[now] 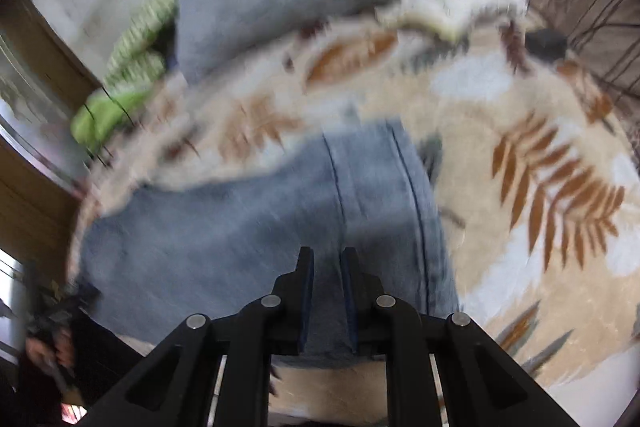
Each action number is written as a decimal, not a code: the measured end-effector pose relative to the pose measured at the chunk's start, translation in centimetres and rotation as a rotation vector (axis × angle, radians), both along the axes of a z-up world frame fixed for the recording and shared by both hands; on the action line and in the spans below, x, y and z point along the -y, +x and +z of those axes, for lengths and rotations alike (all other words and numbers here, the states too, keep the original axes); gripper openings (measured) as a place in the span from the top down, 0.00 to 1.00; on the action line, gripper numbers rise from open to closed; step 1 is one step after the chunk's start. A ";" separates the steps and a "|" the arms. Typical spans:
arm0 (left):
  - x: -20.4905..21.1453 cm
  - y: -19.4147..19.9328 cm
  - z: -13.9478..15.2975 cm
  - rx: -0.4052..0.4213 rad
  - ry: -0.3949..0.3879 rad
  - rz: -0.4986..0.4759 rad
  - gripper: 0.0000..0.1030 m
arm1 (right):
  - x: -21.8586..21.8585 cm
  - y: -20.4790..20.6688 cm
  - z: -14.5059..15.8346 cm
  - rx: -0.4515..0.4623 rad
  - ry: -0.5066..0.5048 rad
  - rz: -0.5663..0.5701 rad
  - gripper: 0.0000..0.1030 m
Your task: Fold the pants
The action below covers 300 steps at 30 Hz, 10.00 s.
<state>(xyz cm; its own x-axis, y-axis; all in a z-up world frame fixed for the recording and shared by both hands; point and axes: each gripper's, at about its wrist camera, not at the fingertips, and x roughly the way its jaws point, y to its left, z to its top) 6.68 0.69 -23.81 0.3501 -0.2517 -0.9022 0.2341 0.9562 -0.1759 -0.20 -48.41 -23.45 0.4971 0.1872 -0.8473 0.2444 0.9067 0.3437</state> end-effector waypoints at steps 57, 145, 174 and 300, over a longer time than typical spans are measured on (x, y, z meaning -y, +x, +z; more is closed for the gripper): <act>6.9 -2.2 0.8 0.173 0.088 -0.142 0.31 | -19.1 12.1 -2.7 0.043 -0.017 0.198 0.83; 3.7 -1.8 -2.1 0.223 0.191 0.036 0.00 | -23.5 1.8 -3.3 0.264 -0.036 0.344 0.63; -4.0 1.7 0.1 0.108 0.244 0.376 0.00 | -20.6 0.7 -3.4 0.209 -0.368 0.119 0.34; 10.3 2.5 -0.8 0.132 0.306 0.032 0.00 | -9.1 5.9 -3.5 0.155 -0.085 -0.066 0.41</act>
<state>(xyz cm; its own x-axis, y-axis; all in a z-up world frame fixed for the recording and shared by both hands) 9.19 -9.57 -24.61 0.4724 0.0370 -0.8806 0.2043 0.9673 0.1502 5.67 -39.32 -26.91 0.6321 0.0806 -0.7707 0.2541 0.9180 0.3044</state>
